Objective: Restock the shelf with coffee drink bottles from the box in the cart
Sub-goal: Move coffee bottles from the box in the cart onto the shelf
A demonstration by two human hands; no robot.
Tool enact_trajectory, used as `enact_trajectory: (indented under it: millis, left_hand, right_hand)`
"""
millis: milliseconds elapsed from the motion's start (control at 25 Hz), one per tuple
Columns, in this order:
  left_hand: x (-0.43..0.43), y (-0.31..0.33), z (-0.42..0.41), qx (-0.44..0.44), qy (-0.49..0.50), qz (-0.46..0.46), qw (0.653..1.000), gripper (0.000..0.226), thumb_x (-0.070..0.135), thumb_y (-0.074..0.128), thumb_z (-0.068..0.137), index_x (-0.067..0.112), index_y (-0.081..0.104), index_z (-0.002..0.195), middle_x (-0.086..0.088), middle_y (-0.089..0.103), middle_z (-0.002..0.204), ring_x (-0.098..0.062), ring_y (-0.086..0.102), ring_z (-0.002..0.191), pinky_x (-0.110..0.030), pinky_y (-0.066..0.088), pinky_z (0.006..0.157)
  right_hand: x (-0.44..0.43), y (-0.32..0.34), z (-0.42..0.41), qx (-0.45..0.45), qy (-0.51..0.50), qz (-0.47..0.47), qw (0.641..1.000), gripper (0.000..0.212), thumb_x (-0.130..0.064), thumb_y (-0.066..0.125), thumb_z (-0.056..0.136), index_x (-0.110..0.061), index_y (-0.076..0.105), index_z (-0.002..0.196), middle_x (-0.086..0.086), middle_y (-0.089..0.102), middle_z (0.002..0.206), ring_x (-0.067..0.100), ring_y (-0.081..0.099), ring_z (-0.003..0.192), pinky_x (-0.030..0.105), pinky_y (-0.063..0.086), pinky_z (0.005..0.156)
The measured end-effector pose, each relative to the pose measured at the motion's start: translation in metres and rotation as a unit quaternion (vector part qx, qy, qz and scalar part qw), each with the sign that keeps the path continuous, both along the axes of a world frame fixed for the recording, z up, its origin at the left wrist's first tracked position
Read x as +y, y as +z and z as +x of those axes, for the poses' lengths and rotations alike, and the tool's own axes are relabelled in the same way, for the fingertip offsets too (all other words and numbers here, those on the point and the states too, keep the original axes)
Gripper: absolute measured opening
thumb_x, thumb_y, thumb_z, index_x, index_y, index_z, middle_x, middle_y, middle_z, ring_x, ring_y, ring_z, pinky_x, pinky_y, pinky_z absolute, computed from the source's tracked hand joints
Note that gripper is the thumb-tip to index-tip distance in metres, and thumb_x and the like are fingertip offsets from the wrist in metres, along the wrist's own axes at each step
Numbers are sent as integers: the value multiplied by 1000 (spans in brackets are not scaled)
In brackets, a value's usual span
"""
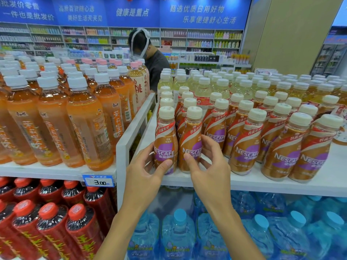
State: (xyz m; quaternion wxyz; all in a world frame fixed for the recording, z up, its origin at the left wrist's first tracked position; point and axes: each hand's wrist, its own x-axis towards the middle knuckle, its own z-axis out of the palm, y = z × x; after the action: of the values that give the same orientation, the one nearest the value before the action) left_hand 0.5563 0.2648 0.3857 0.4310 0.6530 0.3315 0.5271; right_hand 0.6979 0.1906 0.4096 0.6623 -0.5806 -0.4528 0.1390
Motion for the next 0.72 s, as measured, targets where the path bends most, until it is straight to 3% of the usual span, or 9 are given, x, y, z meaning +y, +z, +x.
enact_trajectory:
  millis: [320, 560, 720]
  left_hand:
    - [-8, 4, 0, -25, -3, 8, 1000, 54, 28, 77, 80, 38, 58, 130, 6, 69, 127, -8, 66, 115, -39, 55, 99]
    - [-15, 7, 5, -20, 32, 40, 999, 50, 31, 77, 86, 56, 56, 123, 12, 66, 130, -7, 63, 120, -36, 52, 102]
    - [-29, 4, 14, -16, 82, 62, 995, 57, 28, 74, 89, 36, 50, 141, 14, 60, 138, -2, 56, 127, -31, 50, 106]
  right_hand:
    - [3, -7, -11, 24, -61, 43, 997, 57, -23, 86, 79, -25, 58, 128, -10, 66, 119, -4, 62, 110, 13, 54, 84]
    - [2, -7, -6, 2, -45, 22, 999, 59, -32, 86, 80, -33, 53, 128, -17, 62, 122, 0, 60, 115, 25, 57, 90]
    - [-21, 1, 8, -41, 1, 18, 999, 58, -28, 83, 82, -29, 56, 133, -18, 60, 129, 2, 58, 121, 21, 53, 95]
